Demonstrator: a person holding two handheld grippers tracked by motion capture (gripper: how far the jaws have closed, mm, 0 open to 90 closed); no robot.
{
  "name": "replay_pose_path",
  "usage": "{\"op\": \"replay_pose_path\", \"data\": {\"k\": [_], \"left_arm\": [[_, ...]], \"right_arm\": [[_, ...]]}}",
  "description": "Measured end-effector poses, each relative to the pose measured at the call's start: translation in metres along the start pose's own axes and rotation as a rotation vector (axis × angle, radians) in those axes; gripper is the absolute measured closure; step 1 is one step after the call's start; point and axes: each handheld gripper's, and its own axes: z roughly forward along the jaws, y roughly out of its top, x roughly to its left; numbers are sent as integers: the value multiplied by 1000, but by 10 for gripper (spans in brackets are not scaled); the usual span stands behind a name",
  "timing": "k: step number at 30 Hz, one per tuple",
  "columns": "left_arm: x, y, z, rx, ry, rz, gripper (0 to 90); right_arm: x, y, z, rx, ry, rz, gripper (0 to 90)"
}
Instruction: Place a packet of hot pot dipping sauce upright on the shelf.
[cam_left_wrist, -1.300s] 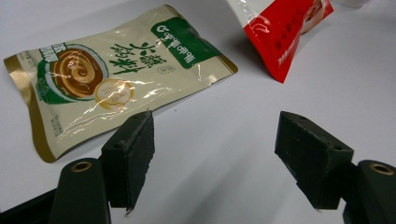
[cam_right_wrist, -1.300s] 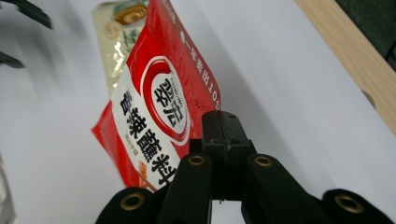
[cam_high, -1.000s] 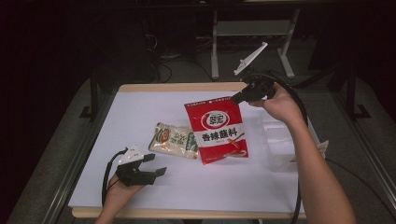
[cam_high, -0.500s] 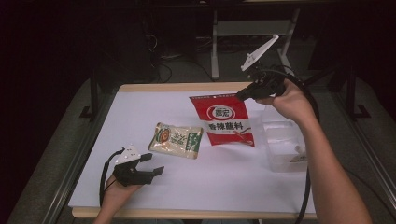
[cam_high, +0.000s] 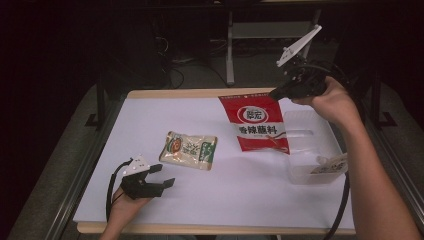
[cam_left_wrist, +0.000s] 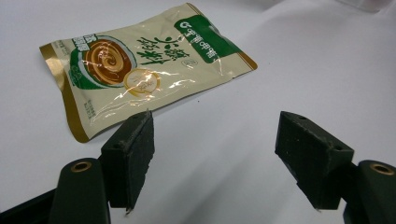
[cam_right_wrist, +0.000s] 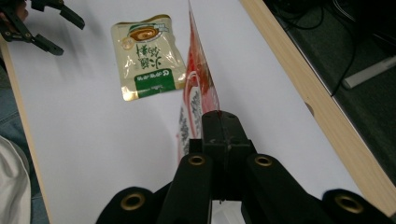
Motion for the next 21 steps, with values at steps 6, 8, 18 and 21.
{"op": "replay_pose_path", "data": {"k": [6, 8, 18, 21], "left_arm": [[-1, 0, 1, 4, -2, -2, 280], [-1, 0, 1, 5, -2, -2, 280], [-1, -1, 2, 7, 2, 1, 279], [0, -1, 2, 8, 4, 0, 279]], "right_arm": [[-3, -11, -11, -1, -3, 5, 900], [-4, -14, -14, 2, -4, 12, 900], [-21, -33, -31, 9, -43, 72, 900], [-26, -42, -38, 13, -57, 91, 900]]}}
